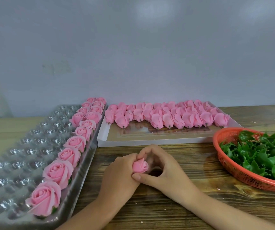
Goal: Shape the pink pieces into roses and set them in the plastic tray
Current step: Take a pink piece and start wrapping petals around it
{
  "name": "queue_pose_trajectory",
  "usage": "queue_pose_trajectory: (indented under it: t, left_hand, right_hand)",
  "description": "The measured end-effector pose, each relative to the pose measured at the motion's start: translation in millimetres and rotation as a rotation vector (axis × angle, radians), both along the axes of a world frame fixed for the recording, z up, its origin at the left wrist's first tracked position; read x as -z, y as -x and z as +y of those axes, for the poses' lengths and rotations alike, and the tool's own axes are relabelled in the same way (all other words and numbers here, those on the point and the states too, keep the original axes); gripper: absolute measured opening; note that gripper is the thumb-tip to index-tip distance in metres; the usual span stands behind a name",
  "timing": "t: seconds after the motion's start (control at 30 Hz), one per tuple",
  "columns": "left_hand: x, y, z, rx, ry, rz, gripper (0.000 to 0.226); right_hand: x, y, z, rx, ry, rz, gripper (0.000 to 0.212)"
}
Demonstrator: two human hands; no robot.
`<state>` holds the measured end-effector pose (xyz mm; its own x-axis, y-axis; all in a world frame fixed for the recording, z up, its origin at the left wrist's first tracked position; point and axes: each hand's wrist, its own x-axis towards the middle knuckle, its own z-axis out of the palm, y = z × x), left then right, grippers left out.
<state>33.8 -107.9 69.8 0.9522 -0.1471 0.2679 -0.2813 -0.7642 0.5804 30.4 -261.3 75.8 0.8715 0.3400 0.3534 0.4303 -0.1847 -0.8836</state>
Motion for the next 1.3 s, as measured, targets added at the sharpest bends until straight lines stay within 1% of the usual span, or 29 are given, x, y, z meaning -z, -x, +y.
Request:
queue_pose_trajectory:
  t: [0.13, 0.2, 0.27, 0.43, 0.53, 0.6, 0.73, 0.8, 0.87, 0.9, 1.03, 1.17, 1.3]
  left_hand:
    - [-0.5, -0.2, -1.4, 0.013, -0.107, -0.012, 0.013]
    - [0.2, -2.3, -1.4, 0.031, -0.099, 0.026, 0.013]
    - [1.8, -4.5, -1.2, 0.042, -0.092, 0.025, 0.008]
    - [1.9, -2.7, -1.4, 0.019, -0.022, -0.004, 0.015]
    - [1.2, -3.9, -1.5, 0.002, 0.043, 0.01, 0.015]
    - [1.2, -4.5, -1.1, 0.008, 0.035, 0.024, 0.014]
    - [2.8, -2.7, -1.0, 0.043, -0.05, 0.003, 0.015]
    - [2.8, -1.1, -1.9, 0.07, -0.078, -0.002, 0.015]
    - [2.1, -0.2, -2.4, 0.075, -0.07, -0.03, 0.015]
    - [1.4, 0.4, -2.6, 0.073, -0.064, -0.041, 0.015]
    - [0.5, 1.1, -3.3, 0.06, -0.014, -0.035, 0.019]
    - [-0.9, -0.3, -2.5, 0.047, 0.088, 0.009, 0.014]
    - [-0.8, -0.5, -1.8, 0.032, 0.081, 0.007, 0.015]
  right_hand:
    - [0.1, 2.8, 0.9, 0.023, 0.011, -0.046, 0.023]
    - [0.0, 3.2, 0.7, 0.023, 0.008, -0.062, 0.015]
    - [-0.4, 3.2, 0.2, 0.018, 0.005, -0.07, 0.009]
    - [-0.3, 1.7, -2.0, 0.0, 0.04, -0.101, 0.015]
    - [0.0, 1.2, -3.0, -0.001, 0.025, -0.092, 0.012]
    - [0.5, 0.8, -2.4, 0.017, 0.03, -0.087, 0.014]
    - [0.3, 1.3, -0.7, 0.04, 0.032, -0.023, 0.022]
    - [0.9, 1.3, -0.7, 0.049, 0.044, -0.026, 0.019]
    - [1.9, 0.5, -1.1, 0.043, 0.017, -0.026, 0.01]
    - [2.3, 0.2, -1.5, 0.039, 0.005, -0.024, 0.009]
    - [1.4, 0.1, -2.7, 0.025, 0.008, -0.066, 0.015]
    - [0.1, 0.9, -3.1, 0.022, 0.008, -0.143, 0.015]
    - [0.8, 0.9, -1.0, 0.031, -0.006, -0.076, 0.015]
